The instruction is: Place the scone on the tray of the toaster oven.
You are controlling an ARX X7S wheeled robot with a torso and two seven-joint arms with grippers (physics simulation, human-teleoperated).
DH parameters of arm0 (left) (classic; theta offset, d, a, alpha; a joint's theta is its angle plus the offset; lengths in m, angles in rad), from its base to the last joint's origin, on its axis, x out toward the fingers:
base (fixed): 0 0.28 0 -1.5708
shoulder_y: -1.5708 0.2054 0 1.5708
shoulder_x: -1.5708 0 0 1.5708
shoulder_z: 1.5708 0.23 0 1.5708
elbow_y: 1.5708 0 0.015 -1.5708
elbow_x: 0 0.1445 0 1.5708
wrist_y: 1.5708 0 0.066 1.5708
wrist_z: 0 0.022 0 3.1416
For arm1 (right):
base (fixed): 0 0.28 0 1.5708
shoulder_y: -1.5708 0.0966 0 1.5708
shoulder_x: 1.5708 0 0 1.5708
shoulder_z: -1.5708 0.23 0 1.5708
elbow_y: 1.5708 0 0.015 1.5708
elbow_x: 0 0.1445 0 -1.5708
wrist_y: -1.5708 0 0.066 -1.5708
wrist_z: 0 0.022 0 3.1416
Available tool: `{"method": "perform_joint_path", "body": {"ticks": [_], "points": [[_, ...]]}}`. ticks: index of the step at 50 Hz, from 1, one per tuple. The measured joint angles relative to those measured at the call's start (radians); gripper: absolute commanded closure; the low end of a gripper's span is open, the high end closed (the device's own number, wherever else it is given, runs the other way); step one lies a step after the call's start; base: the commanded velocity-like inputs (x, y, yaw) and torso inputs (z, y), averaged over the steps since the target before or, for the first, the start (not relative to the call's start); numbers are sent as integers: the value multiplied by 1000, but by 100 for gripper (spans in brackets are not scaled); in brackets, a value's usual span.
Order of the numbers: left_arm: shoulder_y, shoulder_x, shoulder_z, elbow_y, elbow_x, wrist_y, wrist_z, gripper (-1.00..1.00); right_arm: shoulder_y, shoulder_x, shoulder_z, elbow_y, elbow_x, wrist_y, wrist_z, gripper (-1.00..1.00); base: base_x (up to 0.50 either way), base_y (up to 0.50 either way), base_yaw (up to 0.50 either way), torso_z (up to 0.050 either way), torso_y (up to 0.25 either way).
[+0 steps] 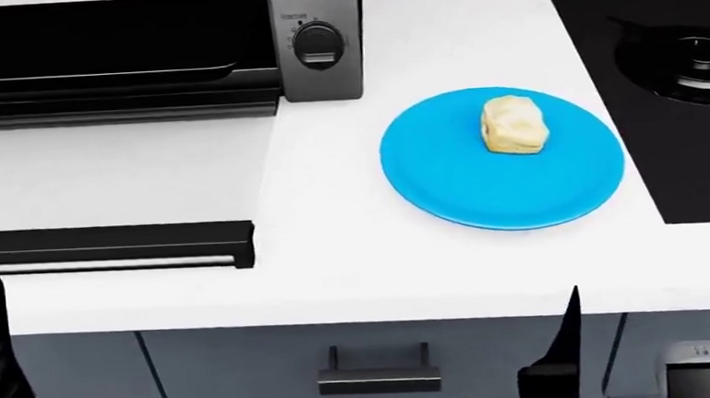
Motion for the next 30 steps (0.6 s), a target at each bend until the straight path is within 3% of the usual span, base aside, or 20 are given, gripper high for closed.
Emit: {"method": "perform_joint_path", "body": {"ticks": [30], "points": [[7, -23, -23, 33, -32, -53, -13, -100, -38, 11, 18, -10, 31, -4, 20, -100, 274, 152, 0, 0, 0]]}}
